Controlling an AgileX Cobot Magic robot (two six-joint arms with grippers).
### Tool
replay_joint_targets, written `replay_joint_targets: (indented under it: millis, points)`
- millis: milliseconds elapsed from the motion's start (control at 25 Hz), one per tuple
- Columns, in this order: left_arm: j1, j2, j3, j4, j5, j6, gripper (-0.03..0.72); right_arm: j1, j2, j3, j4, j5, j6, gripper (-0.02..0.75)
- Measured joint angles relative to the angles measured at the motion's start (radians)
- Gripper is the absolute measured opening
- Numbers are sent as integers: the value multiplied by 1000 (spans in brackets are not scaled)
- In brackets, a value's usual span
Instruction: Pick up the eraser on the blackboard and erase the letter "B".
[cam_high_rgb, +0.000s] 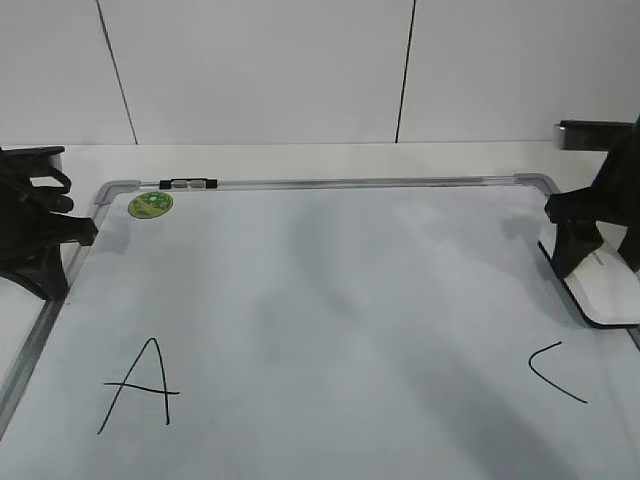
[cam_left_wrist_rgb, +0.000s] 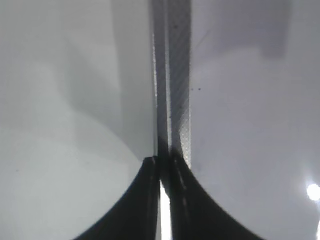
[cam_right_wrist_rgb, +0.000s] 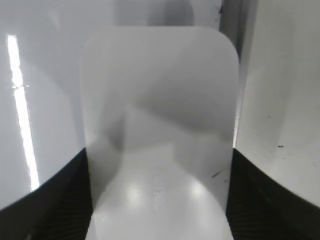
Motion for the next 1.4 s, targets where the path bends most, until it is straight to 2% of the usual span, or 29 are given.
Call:
replay_joint_targets:
  millis: [1120, 1400]
  points:
    - [0, 0, 0, 0, 2, 0, 17, 0, 22, 0, 0, -12, 2, 536]
    - [0, 0, 0, 0, 2, 0, 17, 0, 22, 0, 0, -12, 12, 631]
